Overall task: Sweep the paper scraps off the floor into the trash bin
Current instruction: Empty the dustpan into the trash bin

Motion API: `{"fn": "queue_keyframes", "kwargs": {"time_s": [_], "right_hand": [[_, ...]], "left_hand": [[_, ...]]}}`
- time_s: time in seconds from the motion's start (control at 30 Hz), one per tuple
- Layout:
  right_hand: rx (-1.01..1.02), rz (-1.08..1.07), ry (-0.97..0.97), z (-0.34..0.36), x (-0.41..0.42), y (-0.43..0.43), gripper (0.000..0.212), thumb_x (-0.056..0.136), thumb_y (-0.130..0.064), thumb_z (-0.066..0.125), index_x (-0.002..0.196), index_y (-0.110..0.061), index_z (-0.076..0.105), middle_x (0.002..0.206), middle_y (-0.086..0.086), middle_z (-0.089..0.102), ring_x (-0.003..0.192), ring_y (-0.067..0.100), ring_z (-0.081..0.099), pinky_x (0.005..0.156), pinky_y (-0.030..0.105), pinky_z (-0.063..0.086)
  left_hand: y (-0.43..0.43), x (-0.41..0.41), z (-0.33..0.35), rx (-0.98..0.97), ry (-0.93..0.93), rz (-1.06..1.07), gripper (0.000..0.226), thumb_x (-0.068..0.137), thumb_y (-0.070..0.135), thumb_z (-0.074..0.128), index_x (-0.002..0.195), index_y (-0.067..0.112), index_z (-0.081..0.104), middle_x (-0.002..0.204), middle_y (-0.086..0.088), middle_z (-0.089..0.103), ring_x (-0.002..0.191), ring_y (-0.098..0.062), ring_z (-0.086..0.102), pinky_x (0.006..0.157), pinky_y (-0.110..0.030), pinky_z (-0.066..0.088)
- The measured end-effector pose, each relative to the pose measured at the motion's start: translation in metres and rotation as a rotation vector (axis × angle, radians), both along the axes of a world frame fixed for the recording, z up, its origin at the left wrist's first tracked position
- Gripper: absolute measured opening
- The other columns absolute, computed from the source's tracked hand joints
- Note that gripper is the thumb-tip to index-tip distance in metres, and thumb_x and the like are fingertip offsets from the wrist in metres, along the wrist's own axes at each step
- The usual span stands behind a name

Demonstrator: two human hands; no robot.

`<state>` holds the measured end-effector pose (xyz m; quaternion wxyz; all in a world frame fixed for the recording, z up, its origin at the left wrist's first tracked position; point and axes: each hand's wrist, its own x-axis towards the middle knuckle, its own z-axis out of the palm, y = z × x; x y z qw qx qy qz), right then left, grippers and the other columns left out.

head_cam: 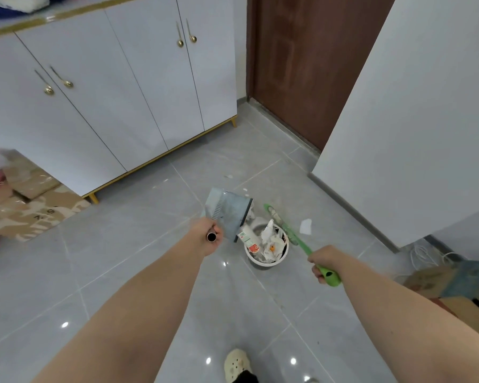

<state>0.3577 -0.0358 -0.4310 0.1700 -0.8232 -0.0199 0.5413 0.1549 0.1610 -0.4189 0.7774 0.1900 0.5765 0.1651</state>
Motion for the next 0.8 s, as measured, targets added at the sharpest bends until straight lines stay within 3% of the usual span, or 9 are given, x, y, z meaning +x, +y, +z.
{"fn": "queue_keyframes", "kwargs": {"time_s": [0.1, 0.27, 0.43, 0.63, 0.7, 0.8], "right_hand": [[-0.006, -0.033, 0.041, -0.004, 0.002, -0.005, 0.019, 0.097, -0.006, 0.042, 0.078, -0.004, 0.040, 0.061, 0.012, 0.042, 0.046, 0.018, 0.038, 0.035, 0.016, 0.035], [-0.062, -0.026, 0.059, -0.003, 0.004, -0.010, 0.010, 0.098, -0.009, 0.041, 0.089, -0.006, 0.041, 0.060, 0.009, 0.043, 0.040, 0.014, 0.038, 0.035, 0.013, 0.033], [-0.051, -0.073, 0.088, 0.002, 0.000, -0.013, 0.012, 0.098, -0.006, 0.039, 0.086, -0.005, 0.039, 0.063, 0.011, 0.041, 0.019, 0.012, 0.037, 0.033, 0.010, 0.033], [-0.079, -0.109, 0.089, 0.010, -0.004, -0.028, 0.014, 0.098, -0.004, 0.038, 0.085, -0.007, 0.037, 0.068, 0.011, 0.039, 0.017, 0.012, 0.036, 0.033, 0.011, 0.035], [-0.109, -0.080, 0.074, 0.016, -0.003, -0.030, 0.016, 0.098, -0.005, 0.038, 0.081, -0.007, 0.037, 0.062, 0.011, 0.043, 0.017, 0.012, 0.037, 0.032, 0.011, 0.035], [-0.143, -0.026, 0.055, 0.028, -0.004, -0.032, 0.019, 0.097, -0.006, 0.037, 0.078, -0.008, 0.038, 0.034, 0.006, 0.043, 0.017, 0.012, 0.036, 0.031, 0.011, 0.036]], "left_hand": [[-0.002, -0.002, -0.008, -0.048, 0.013, -0.038, 0.025, 0.094, -0.003, 0.026, 0.080, 0.013, 0.039, 0.064, 0.000, 0.031, 0.025, -0.006, 0.036, 0.028, -0.009, 0.026], [-0.012, -0.005, -0.003, -0.062, 0.048, -0.147, 0.023, 0.096, 0.000, 0.027, 0.083, 0.013, 0.041, 0.063, 0.001, 0.031, 0.025, -0.005, 0.035, 0.027, -0.010, 0.024], [-0.034, 0.002, 0.002, -0.042, 0.077, -0.227, 0.021, 0.097, 0.001, 0.026, 0.082, 0.011, 0.037, 0.062, 0.000, 0.028, 0.025, -0.005, 0.033, 0.027, -0.011, 0.021], [-0.057, 0.015, 0.010, -0.077, 0.083, -0.273, 0.023, 0.095, -0.001, 0.024, 0.082, 0.011, 0.038, 0.056, -0.001, 0.032, 0.024, -0.006, 0.030, 0.026, -0.011, 0.023], [-0.062, 0.018, 0.016, -0.071, 0.098, -0.299, 0.021, 0.095, -0.001, 0.023, 0.087, 0.011, 0.039, 0.051, -0.001, 0.035, 0.023, -0.006, 0.030, 0.027, -0.010, 0.022], [-0.062, 0.021, 0.020, -0.094, 0.106, -0.322, 0.017, 0.096, 0.000, 0.026, 0.099, 0.012, 0.038, 0.059, -0.001, 0.031, 0.023, -0.006, 0.029, 0.026, -0.011, 0.024]]}}
